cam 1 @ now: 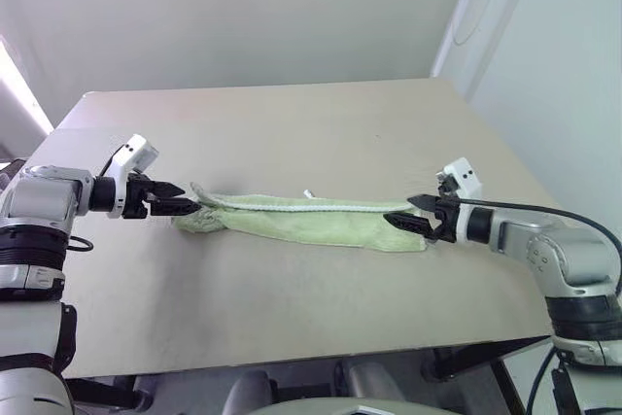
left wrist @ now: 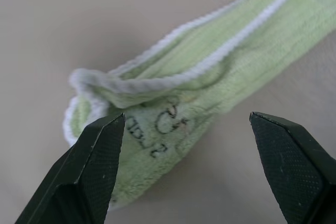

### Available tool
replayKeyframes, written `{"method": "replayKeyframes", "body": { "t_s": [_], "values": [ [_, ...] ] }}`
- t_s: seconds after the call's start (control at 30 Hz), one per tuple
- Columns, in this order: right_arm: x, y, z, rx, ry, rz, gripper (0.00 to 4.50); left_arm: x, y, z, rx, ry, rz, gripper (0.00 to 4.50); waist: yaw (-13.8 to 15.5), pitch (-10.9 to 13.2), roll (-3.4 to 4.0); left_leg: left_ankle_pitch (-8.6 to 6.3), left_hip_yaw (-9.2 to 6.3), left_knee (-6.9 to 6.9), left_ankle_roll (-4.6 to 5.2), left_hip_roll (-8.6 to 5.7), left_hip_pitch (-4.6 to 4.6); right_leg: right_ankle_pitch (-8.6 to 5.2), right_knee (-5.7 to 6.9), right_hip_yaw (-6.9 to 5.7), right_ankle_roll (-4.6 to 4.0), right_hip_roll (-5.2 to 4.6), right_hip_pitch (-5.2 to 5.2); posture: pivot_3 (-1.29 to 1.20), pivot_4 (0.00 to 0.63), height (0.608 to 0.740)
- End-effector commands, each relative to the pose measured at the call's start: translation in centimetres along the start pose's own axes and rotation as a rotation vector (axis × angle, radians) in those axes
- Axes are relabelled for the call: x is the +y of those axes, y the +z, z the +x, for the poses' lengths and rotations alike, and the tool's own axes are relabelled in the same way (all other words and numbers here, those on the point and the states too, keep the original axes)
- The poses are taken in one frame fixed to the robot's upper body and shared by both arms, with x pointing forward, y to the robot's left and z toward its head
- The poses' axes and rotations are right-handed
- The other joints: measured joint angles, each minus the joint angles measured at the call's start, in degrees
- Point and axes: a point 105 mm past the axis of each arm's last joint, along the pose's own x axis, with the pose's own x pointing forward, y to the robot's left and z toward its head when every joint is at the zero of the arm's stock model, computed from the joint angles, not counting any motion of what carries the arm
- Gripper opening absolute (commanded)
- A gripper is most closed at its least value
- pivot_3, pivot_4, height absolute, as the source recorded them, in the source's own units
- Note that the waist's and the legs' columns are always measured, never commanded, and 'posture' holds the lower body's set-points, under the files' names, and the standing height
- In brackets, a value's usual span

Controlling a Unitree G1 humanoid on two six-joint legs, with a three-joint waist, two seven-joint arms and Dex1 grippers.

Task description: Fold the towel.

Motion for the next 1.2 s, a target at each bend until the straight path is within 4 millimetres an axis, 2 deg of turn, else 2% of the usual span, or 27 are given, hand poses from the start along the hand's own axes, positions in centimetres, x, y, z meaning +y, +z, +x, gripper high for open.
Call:
{"method": "replayKeyframes", "body": {
  "t_s": [0.03, 0.23, 0.33, 0.47, 0.6, 0.7, 0.77, 0.83, 0.97, 1.03, 1.1, 1.2],
  "values": [
    [-0.2, 0.0, 1.2, 0.038, 0.007, 0.02, 4.5, -0.1, 0.2, 1.3, 0.024, -0.002, 0.029, 4.0, 0.0, 0.0, 0.01, 0.0, 0.0, 0.07, 0.0, 0.0, 0.0, 0.0, 0.03, 0.0, 0.01, 0.0, 0.03, 0.0, 0.0, 0.712],
    [-1.8, -0.2, 2.9, 0.061, -0.055, 0.052, 4.5, 0.8, 0.2, 3.4, 0.026, 0.017, 0.003, 4.0, -0.3, 0.0, 0.01, -0.01, 0.0, 0.24, 0.01, -0.01, -0.11, 0.06, 0.01, 0.01, 0.09, 0.0, 0.02, 0.0, 0.0, 0.712],
    [-3.0, 0.4, 3.8, 0.026, -0.126, 0.056, 4.5, 1.5, 1.3, 4.4, -0.038, 0.05, -0.049, 4.0, -0.4, 0.0, 0.0, 0.0, 0.0, 0.24, 0.01, -0.01, -0.11, 0.07, 0.01, 0.01, 0.1, 0.0, 0.02, 0.0, 0.0, 0.712],
    [-4.0, 1.9, 4.5, -0.065, -0.193, 0.038, 4.5, 2.5, 3.2, 4.9, -0.161, 0.123, -0.15, 4.0, -0.7, 0.0, 0.0, -0.01, -0.02, 0.24, 0.01, -0.01, -0.12, 0.19, 0.02, 0.01, 0.3, 0.0, 0.02, 0.0, 0.0, 0.712],
    [-4.0, 4.4, 4.4, -0.199, -0.207, 0.035, 4.5, 2.5, 1.9, 5.3, -0.139, 0.127, -0.177, 4.0, -0.9, 0.0, 0.04, -0.03, -0.01, 0.17, 0.05, -0.01, -0.13, 0.2, 0.01, 0.03, 0.36, 0.0, -0.03, 0.0, 0.0, 0.712],
    [-3.7, 5.5, 2.7, -0.249, -0.192, 0.041, 4.5, 2.8, 1.3, 4.7, -0.145, 0.148, -0.192, 4.0, -0.8, 0.0, 0.08, -0.03, -0.02, 0.15, 0.05, -0.01, -0.15, 0.21, 0.02, 0.03, 0.35, 0.0, -0.05, 0.0, 0.0, 0.712],
    [-3.3, 5.4, 1.1, -0.25, -0.166, 0.061, 4.5, 2.8, 2.2, 3.9, -0.192, 0.146, -0.167, 4.0, -0.6, 0.0, 0.07, -0.03, -0.05, 0.15, 0.05, -0.01, -0.19, 0.21, 0.02, 0.03, 0.36, 0.0, -0.07, 0.0, 0.0, 0.712],
    [-2.2, 4.5, -0.6, -0.229, -0.109, 0.049, 4.5, 2.4, 2.6, 3.1, -0.205, 0.137, -0.081, 4.0, -0.2, 0.0, 0.04, -0.03, -0.13, 0.17, 0.05, -0.01, -0.27, 0.2, -0.01, -0.04, 0.36, -0.02, -0.07, 0.0, 0.0, 0.712],
    [0.0, 1.6, -3.1, -0.088, -0.071, -0.186, 4.5, 0.5, 2.5, 1.6, -0.191, 0.077, 0.079, 4.0, 0.1, 0.1, 0.14, -0.08, -0.07, 0.1, 0.11, -0.01, -0.31, 0.15, -0.14, -0.02, 0.4, -0.05, -0.07, 0.0, 0.0, 0.712],
    [1.1, 0.3, -3.9, -0.006, -0.032, -0.241, 4.5, -0.3, 2.6, 0.8, -0.188, 0.057, 0.132, 4.0, -0.1, 0.1, 0.19, -0.09, 0.02, 0.11, 0.12, -0.01, -0.25, 0.04, -0.15, 0.04, 0.41, -0.05, -0.07, 0.0, 0.0, 0.712],
    [1.6, -0.7, -4.4, 0.046, -0.004, -0.198, 4.5, -1.2, 2.6, 0.3, -0.179, 0.041, 0.181, 4.0, -0.2, 0.1, 0.19, -0.09, 0.11, 0.15, 0.12, -0.01, -0.16, -0.01, -0.14, 0.13, 0.25, -0.04, -0.02, 0.0, 0.0, 0.712],
    [1.0, -0.1, -5.0, -0.007, 0.009, 0.076, 4.5, -1.8, 2.7, 0.3, -0.174, 0.028, 0.205, 4.0, -0.6, 0.1, 0.13, -0.08, 0.07, 0.24, 0.11, 0.01, 0.0, 0.05, -0.12, 0.12, 0.2, 0.0, 0.16, 0.0, 0.0, 0.712]
  ]
}}
